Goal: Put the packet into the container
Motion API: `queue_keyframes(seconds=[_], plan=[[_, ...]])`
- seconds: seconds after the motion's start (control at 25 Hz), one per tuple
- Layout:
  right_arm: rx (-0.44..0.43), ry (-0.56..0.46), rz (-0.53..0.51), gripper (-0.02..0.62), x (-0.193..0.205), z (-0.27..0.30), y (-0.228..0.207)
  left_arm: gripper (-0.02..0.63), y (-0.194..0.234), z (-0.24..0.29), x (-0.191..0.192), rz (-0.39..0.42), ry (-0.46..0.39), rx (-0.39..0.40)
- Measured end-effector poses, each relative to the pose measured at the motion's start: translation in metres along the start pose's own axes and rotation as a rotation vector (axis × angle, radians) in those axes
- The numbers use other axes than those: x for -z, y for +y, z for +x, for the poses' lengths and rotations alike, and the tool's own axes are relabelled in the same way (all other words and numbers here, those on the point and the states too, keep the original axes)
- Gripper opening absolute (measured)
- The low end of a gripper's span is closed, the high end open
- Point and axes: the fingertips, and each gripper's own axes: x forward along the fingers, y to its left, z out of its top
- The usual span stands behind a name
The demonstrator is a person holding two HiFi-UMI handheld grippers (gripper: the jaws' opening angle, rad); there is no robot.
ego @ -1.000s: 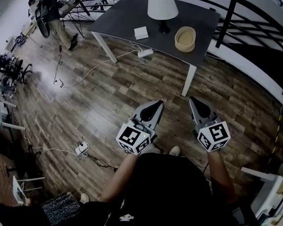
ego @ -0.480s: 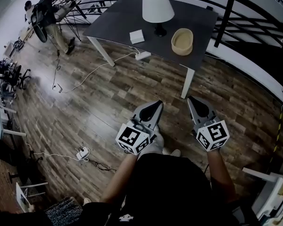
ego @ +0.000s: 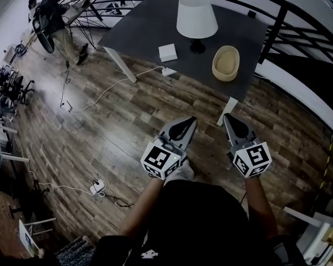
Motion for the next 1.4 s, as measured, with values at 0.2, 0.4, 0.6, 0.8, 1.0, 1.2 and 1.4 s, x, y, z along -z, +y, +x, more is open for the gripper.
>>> queue_keyframes(seconds=[0.2,0.4,0.6,0.8,1.0,1.2,1.4], plan=[[0.008,0.014,-0.002,0.005,-0.01,0.042,-0.009,0.008,0.041,0.014,-0.006,-0.016,-0.004,0.006],[0.027,0.023,-0.013,0.005,-0.018,0.083,-0.009,0.008,0.089,0.017,-0.01,-0.04,-0.009,-0.006],[0.058,0.054,-0.021,0.005,-0.014,0.11,-0.009,0.008,0.128,0.012,-0.007,-0.078,-0.02,-0.01],[0.096,0.061,-0.031,0.005,-0.013,0.129,-0.006,0.008,0.151,0.011,-0.003,-0.088,-0.023,0.023],[0.128,0.065,-0.036,0.005,-0.011,0.137,-0.012,0.008,0.163,0.015,0.003,-0.095,-0.021,0.052],[0.145,0.075,-0.021,0.005,-0.006,0.141,-0.023,0.008,0.169,0.019,0.014,-0.119,-0.003,0.051],[0.154,0.069,-0.018,0.005,-0.007,0.152,-0.039,0.008,0.176,0.032,0.011,-0.119,-0.002,0.061]])
